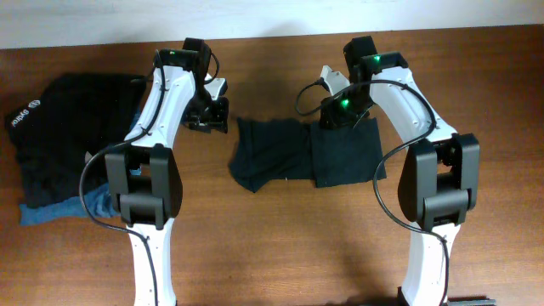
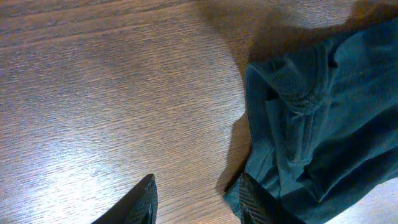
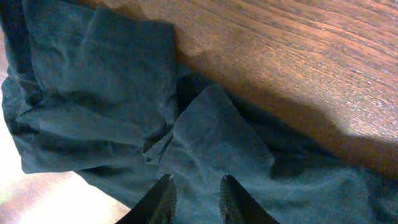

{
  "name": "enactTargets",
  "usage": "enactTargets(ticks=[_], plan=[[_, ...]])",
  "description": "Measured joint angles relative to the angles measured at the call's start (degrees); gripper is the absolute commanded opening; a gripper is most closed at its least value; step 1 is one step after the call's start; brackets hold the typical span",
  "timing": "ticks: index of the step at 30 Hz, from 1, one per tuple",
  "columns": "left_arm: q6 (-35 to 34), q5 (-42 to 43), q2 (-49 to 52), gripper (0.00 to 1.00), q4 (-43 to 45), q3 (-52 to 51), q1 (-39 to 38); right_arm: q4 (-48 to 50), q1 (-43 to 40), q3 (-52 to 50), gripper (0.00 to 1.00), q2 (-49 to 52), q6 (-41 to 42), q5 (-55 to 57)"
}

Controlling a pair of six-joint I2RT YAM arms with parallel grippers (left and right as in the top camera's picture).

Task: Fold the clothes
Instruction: 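Lower the folded right end onto the strip and release, raise right gripper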

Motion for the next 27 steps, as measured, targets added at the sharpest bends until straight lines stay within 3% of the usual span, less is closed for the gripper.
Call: enactTargets(ticks=[23, 27], plan=[[0.0, 0.02, 0.0, 0.42, 0.0, 0.0, 0.0, 9.05, 0.0, -0.31, 0.36, 7.82, 0.15, 0.2], [0.0, 0.0, 0.0, 0.42, 0.0, 0.0, 0.0, 10.69, 0.0, -0.31, 0.43, 7.82, 0.37, 0.2]])
